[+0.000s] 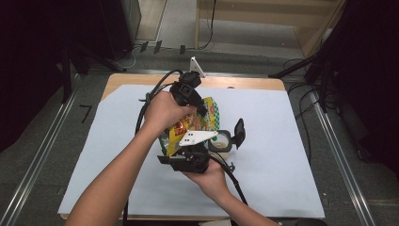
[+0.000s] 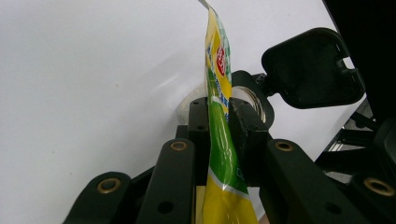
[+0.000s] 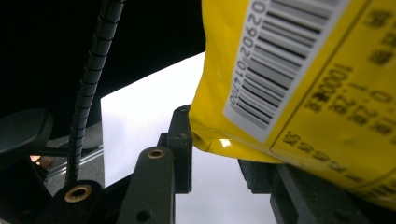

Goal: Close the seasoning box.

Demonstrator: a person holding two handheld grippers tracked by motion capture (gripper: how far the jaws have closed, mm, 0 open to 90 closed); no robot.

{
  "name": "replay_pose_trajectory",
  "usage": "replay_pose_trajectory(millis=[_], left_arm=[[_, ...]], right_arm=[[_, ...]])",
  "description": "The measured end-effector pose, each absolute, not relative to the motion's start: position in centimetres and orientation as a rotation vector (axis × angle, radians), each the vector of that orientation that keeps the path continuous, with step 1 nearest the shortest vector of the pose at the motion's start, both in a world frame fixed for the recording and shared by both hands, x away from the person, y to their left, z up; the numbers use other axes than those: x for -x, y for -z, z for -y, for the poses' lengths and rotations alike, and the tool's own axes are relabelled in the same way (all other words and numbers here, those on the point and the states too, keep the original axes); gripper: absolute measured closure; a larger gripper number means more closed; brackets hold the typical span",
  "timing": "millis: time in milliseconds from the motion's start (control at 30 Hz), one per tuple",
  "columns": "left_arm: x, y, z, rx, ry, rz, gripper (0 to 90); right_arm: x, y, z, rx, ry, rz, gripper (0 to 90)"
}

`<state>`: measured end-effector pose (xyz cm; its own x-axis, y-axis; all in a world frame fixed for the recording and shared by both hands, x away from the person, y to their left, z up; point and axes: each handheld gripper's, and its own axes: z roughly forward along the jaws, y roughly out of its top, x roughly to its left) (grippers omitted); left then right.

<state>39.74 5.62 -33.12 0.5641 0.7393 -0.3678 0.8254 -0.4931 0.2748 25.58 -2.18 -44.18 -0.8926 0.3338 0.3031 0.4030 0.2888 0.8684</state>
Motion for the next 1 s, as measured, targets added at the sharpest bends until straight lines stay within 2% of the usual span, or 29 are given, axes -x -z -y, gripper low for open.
replay_pose_trajectory(millis=[1000], left_arm=[[-39.78,33.62,-5.64,-2.381,0.297,-1.272,79.8]], right_arm=[[-25.61,44.45,2.16,0.713,1.689,2.481,69.7]])
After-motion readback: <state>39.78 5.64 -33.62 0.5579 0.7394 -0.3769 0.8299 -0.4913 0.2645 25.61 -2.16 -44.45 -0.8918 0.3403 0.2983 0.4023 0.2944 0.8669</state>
